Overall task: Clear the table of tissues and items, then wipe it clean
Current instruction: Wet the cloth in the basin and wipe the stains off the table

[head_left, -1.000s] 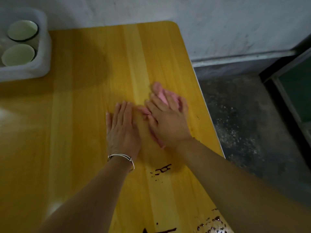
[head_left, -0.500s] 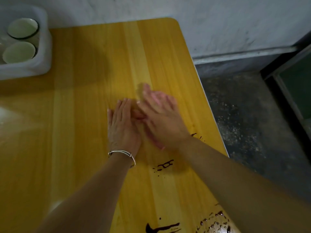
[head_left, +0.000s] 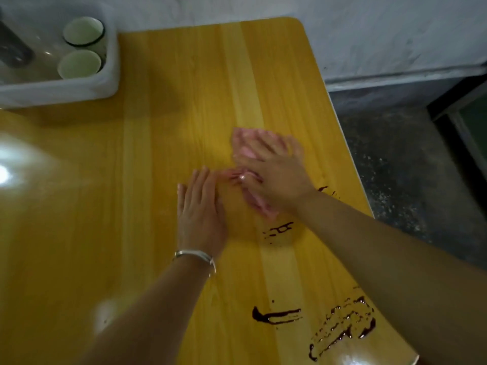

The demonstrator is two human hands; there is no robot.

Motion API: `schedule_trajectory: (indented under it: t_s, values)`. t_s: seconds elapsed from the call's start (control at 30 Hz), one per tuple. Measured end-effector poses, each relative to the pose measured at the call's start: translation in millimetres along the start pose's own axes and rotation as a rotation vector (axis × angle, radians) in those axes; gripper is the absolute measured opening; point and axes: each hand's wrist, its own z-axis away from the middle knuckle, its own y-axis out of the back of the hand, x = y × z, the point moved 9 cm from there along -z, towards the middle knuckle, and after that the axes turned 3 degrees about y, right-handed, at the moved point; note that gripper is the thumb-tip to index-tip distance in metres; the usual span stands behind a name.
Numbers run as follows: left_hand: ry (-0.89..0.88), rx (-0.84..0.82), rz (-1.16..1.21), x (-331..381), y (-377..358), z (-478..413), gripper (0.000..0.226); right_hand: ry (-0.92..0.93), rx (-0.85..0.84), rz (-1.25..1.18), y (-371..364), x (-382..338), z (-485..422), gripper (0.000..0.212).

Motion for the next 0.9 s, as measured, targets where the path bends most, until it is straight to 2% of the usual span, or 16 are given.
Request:
schedule_trajectory:
  t_s: [0.13,0.2,0.27,0.4,0.53,0.6,0.7,0.77,0.83,0.9]
  values:
    - [0.020,0.002,-0.141,-15.0,-0.3,46.9,0.052,-0.380,0.035,-0.046,8.3,44.1,22.5,0.040]
    - [0.007,0.003,-0.205,-16.7,-2.5,57.5,0.052,-0.481,0.063,-0.034,1.6,33.0,19.3,0.039]
    - [-0.014,0.018,-0.241,-17.4,-4.5,58.2,0.052,-0.428,0.090,-0.046,-4.5,-3.7,13.6,0.044]
    - [-0.042,0.022,-0.244,-16.5,-4.9,58.8,0.058,-0.169,0.048,-0.088,-31.3,-82.9,24.9,0.050]
    - [-0.029,0.032,-0.246,-15.8,-2.3,59.3,0.060,-0.056,0.068,0.085,-12.7,-63.4,57.8,0.043]
    - [-0.032,0.003,-0.267,-15.1,-5.6,59.6,0.063,-0.165,0.054,0.132,-4.9,-28.6,89.9,0.042]
    - [-0.026,-0.014,-0.287,-12.9,-7.1,61.6,0.065,-0.588,0.057,0.058,2.1,32.9,130.7,0.041]
    - [-0.022,-0.012,-0.298,-12.4,-7.3,61.8,0.064,-0.763,0.124,-0.012,3.9,45.9,126.9,0.040]
    - [-0.020,-0.017,-0.295,-13.3,-8.9,62.5,0.063,-0.717,0.152,-0.004,-2.8,27.5,103.3,0.039]
    - [-0.022,-0.008,-0.282,-15.0,-8.3,61.9,0.061,-0.496,0.151,-0.034,-18.3,-16.5,76.5,0.047]
